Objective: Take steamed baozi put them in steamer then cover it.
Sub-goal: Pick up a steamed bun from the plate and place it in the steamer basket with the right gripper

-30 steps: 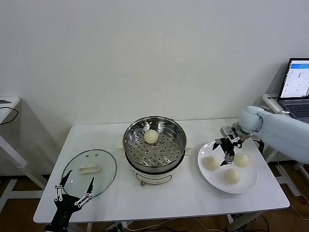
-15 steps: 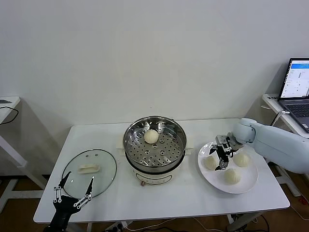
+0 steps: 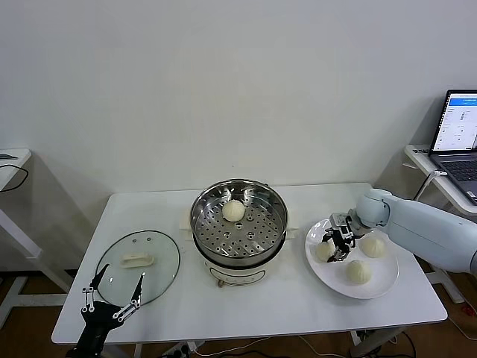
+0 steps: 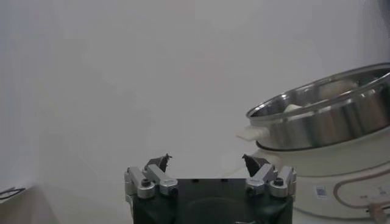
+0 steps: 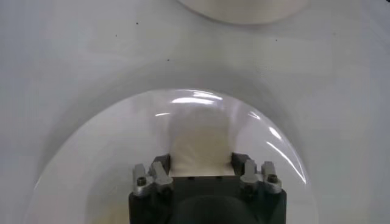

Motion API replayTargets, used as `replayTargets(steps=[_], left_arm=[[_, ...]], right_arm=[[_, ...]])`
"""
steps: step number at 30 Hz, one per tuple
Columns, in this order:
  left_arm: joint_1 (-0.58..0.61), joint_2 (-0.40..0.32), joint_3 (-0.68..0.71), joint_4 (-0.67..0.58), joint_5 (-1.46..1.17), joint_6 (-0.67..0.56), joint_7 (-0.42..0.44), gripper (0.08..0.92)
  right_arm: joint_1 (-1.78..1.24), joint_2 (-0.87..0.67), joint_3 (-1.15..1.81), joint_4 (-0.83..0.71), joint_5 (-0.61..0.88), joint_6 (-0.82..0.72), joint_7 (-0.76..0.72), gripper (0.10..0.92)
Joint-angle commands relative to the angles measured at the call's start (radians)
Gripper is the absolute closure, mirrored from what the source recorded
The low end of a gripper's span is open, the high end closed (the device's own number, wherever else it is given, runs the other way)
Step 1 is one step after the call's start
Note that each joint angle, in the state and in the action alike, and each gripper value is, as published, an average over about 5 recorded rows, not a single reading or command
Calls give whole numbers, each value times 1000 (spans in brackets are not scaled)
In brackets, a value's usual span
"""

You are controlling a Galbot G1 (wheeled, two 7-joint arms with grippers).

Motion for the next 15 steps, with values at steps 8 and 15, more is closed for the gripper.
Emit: replayTargets(steps=[8, 15], left_arm=[[-4, 5, 1, -8, 0, 2, 0, 177], [-4, 5, 7, -16, 0, -5, 4, 177]], right_arm=[[268, 0, 60, 52, 13, 46, -290, 422], [581, 102, -103, 161, 205, 5, -379, 414]])
